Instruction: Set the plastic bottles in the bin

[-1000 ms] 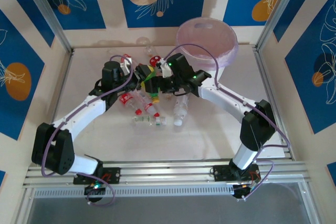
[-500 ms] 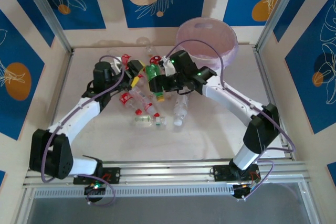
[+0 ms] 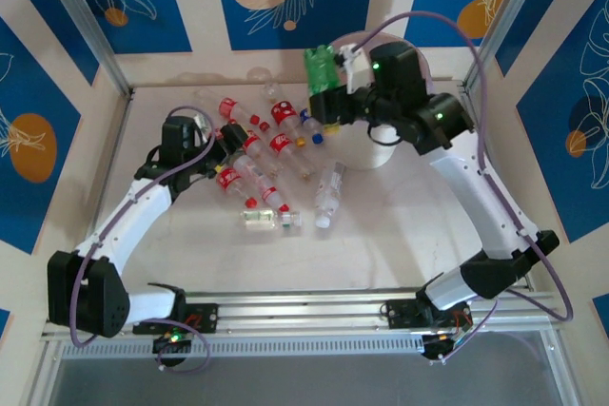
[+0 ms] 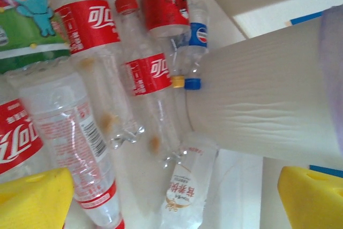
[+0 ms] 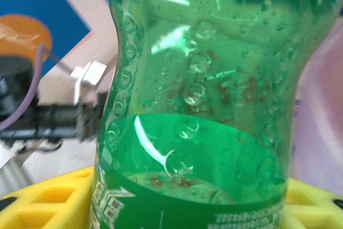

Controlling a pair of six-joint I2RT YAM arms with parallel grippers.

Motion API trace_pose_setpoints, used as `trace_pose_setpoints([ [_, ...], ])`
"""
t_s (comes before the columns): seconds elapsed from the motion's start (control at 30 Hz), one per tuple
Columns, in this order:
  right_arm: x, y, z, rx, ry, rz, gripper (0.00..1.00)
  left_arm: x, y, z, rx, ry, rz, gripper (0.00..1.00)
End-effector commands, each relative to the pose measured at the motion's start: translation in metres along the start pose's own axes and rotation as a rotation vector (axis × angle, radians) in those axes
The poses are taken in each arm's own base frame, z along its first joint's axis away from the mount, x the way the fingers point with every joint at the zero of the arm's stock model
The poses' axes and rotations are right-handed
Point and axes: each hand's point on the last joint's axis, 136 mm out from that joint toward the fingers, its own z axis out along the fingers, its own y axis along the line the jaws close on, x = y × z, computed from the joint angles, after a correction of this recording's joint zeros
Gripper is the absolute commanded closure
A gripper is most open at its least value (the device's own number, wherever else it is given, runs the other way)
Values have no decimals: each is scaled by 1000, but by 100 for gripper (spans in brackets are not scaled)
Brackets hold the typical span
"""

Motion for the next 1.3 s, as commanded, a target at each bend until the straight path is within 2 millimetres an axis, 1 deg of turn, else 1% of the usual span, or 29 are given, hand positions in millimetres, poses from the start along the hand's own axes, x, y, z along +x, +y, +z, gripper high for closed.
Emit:
trace_pose_setpoints([
  [0.0,-14,-42,-3,124,-7,-3,43,4,3,-9,-33,-11,43,3],
  [0.1,-34,-73,-4,182,-32,23,43,6,3,-12,-38,-15,55,3],
  [0.13,-35,-85,0,206,-21,27,43,7,3,-13,-36,-15,54,3],
  [0.17,-39,-94,1,224,-25,28,43,7,3,-14,-33,-16,56,3],
  [0.3,-44,-131,14,268,-2,76,43,13,4,-17,-41,-10,64,3],
  [0.37,-41,-150,22,284,27,111,44,15,8,-20,-60,-4,74,2],
  [0.43,-33,-168,31,306,71,142,44,18,10,-23,-71,1,82,2],
  [0.5,-26,-180,40,320,103,153,44,20,11,-25,-77,3,86,2],
  [0.73,8,-205,72,335,214,175,44,24,17,-24,-87,7,81,2],
  [1.03,49,-232,114,333,318,198,44,31,18,-13,-71,43,63,1],
  [1.27,80,-250,139,334,406,207,43,32,27,-17,-114,45,76,1],
])
